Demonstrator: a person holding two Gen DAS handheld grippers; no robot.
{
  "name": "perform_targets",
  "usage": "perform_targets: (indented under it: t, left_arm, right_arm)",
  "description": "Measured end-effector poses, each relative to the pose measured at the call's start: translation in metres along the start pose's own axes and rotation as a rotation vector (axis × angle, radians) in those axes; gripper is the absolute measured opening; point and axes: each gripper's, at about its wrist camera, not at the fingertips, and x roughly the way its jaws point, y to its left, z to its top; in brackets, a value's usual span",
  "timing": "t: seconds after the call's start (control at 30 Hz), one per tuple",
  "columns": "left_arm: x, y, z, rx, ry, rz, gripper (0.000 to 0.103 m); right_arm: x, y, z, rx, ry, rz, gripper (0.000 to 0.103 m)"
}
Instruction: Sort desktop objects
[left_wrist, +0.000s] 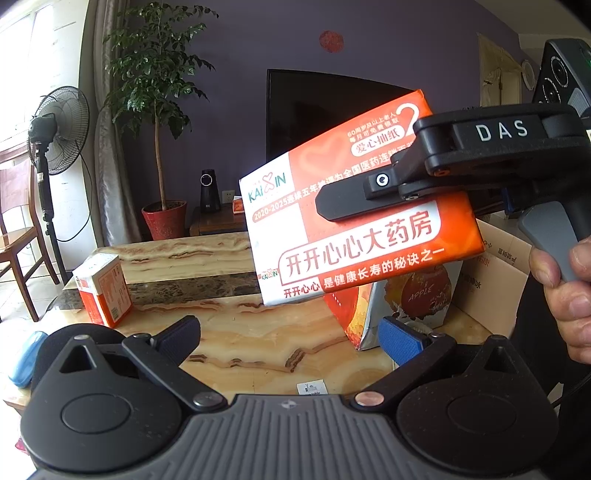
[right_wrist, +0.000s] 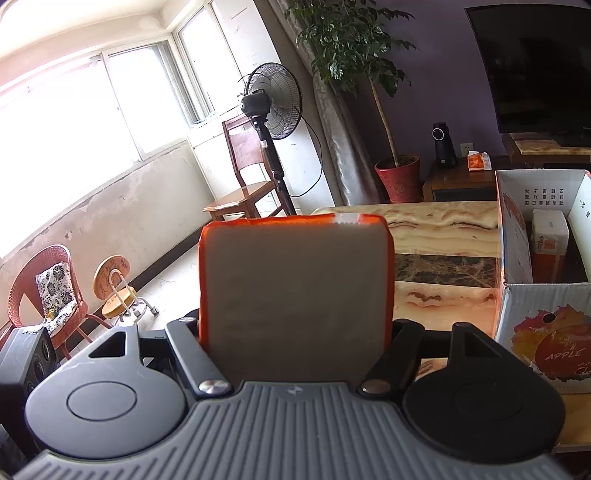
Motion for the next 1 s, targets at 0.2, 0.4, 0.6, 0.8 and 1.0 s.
perform_targets:
  t: [0.2,0.4,0.6,0.8,1.0]
  left_arm:
    - [0.000,-0.002,0.000,0.012,-0.001,-0.001,0.102]
    - [0.001,-0.003,0.000,0.013,-0.001,-0.002,0.102]
    - [0.001,-0.004,0.000,0.019,-0.001,-0.002,0.102]
    - [0.001,-0.005,0.000,0.025,-0.002,-0.003,0.102]
    - [0.001,-0.006,-0.001,0.029,-0.002,-0.003,0.102]
  right_arm:
    - [0.000,0.001,-0.002,-0.002,0.001,0.002,0.073]
    - [0.000,0.000,-0.003,0.000,-0.003,-0.008,0.073]
    - [0.000,-0.005,-0.002,0.023,-0.019,-0.045,0.073]
    - [0.000,-0.010,-0.001,0.043,-0.037,-0.078,0.073]
    - [0.000,-0.015,-0.001,0.062,-0.051,-0.105,0.073]
